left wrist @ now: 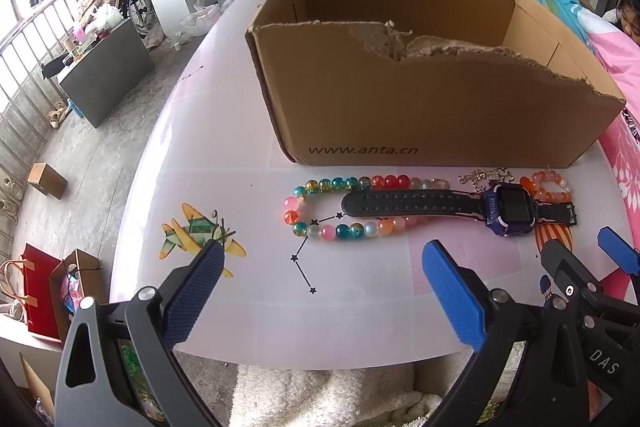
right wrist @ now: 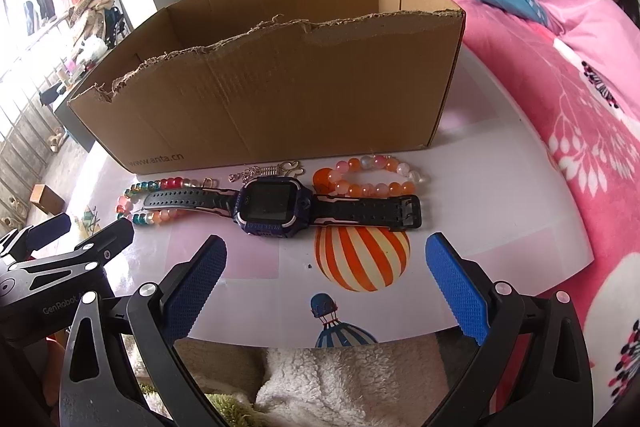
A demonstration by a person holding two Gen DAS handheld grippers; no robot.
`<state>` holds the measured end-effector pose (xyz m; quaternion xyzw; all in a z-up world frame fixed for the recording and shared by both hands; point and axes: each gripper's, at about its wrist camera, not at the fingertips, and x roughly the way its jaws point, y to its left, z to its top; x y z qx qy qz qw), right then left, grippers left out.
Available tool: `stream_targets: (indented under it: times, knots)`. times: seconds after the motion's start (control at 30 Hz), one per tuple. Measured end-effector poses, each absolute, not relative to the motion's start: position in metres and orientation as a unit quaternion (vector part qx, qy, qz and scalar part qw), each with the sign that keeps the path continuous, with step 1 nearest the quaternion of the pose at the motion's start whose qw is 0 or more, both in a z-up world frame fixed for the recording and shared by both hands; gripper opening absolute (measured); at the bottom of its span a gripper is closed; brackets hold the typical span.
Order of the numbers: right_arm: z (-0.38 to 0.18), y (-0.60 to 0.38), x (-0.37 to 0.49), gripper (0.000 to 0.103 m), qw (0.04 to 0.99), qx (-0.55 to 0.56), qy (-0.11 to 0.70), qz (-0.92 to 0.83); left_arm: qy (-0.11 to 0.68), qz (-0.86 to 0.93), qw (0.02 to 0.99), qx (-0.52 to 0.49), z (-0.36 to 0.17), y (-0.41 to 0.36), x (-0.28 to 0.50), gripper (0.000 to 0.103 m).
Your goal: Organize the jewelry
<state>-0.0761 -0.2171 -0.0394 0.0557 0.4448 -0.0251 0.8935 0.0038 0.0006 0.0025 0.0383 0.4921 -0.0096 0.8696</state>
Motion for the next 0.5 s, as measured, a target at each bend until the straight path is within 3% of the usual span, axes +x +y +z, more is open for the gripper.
stream_targets:
  times: [0.5]
  knots:
    - [-0.034, -0.212, -0.065, 0.096, 0.887, 0.058, 0.457, -0.029, 0.492, -0.007, 0.870, 0.039, 0.002, 0.002, 0.004, 0.097]
